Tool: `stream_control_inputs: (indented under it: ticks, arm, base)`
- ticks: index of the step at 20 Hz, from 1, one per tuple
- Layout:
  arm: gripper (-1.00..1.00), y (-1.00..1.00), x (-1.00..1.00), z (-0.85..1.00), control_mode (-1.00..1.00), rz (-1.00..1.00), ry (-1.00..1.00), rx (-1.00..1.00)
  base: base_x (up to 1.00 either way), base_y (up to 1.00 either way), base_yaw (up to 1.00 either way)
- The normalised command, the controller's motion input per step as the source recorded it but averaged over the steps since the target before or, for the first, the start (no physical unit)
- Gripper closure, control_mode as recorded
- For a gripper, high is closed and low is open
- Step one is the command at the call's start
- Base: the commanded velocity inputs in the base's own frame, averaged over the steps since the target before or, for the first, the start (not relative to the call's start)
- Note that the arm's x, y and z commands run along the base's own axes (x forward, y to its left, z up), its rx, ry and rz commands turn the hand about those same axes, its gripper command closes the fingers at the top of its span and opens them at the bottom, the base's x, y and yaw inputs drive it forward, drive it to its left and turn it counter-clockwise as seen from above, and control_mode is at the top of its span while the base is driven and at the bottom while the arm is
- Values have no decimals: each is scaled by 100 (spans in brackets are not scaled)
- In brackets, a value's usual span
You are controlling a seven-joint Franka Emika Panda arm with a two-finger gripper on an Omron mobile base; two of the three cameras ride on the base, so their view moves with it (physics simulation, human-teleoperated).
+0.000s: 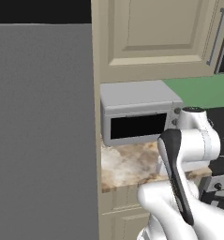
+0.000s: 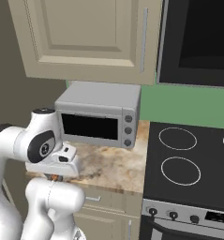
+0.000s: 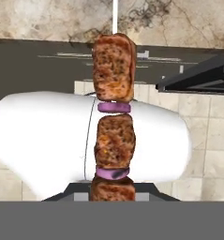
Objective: Store the kebab skewer in the freezer for long-term storage. Close the freezer door after placing the cooked food.
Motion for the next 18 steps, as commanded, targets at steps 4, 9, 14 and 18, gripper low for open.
stream_control_inputs:
  ticks: [4, 9, 14, 18]
  arm:
    - [100, 0, -10, 48, -100, 0, -15, 0]
    - [100, 0, 0, 51, -100, 0, -9, 0]
    - [100, 0, 0, 8, -100, 0, 0, 0]
    - [100, 0, 0, 0, -100, 0, 4, 0]
  base:
    - [0, 0, 0]
    - [0, 0, 0]
    - [0, 0, 0]
    - [0, 0, 0]
